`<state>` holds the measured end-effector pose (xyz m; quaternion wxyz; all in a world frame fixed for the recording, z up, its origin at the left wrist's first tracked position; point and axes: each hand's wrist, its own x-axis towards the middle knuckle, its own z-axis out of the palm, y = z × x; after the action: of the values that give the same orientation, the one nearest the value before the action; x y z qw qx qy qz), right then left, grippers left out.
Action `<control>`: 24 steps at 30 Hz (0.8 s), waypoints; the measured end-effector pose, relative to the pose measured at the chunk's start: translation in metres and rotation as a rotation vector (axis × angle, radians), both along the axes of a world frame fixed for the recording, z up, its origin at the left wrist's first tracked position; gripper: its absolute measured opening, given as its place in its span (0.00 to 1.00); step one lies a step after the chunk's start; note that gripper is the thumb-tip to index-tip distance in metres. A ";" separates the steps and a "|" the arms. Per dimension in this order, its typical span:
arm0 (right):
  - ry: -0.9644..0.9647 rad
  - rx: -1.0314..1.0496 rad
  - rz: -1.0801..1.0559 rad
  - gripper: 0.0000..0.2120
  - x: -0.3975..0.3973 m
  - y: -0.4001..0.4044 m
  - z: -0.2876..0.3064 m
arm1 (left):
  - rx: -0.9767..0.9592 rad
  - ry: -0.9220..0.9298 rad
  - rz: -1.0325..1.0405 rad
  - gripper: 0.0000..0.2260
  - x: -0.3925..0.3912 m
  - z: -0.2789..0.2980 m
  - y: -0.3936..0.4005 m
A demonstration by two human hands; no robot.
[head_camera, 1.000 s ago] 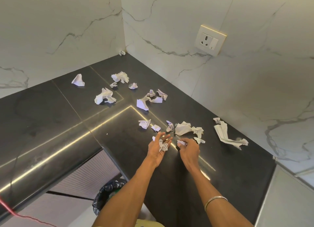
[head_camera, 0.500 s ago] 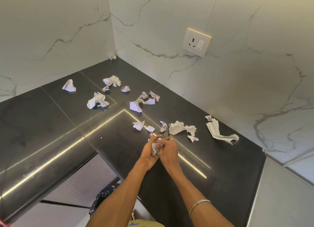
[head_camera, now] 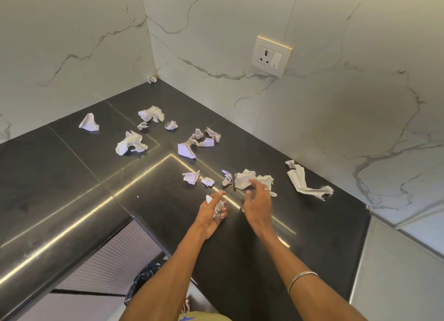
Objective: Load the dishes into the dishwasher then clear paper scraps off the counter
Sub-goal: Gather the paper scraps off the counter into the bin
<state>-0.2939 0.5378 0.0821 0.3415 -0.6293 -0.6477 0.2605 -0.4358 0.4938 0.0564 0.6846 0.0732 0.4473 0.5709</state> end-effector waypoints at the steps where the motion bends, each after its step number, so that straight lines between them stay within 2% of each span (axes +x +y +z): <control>1: -0.077 -0.009 -0.059 0.20 0.009 0.009 0.001 | 0.002 -0.014 0.001 0.17 0.000 0.001 0.001; 4: -0.267 -0.106 -0.077 0.31 0.037 0.036 0.001 | -0.006 -0.022 0.011 0.18 -0.001 -0.002 0.003; 8: -0.388 -0.312 0.095 0.39 0.062 0.063 -0.004 | 0.001 -0.015 0.012 0.21 0.000 -0.002 0.005; 12: -0.427 -0.279 0.101 0.27 0.067 0.061 -0.014 | -0.004 -0.014 0.016 0.22 0.000 -0.001 0.005; 17: -0.279 -0.094 -0.054 0.13 0.067 0.045 -0.021 | -0.003 -0.020 0.023 0.24 0.000 0.000 0.004; 24: -0.125 -0.070 -0.141 0.12 0.068 0.016 -0.025 | -0.021 0.003 0.021 0.24 0.001 0.000 0.005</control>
<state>-0.2260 0.5535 0.0569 0.2959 -0.6998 -0.6123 0.2186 -0.4350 0.4984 0.0561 0.6786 0.0618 0.4551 0.5732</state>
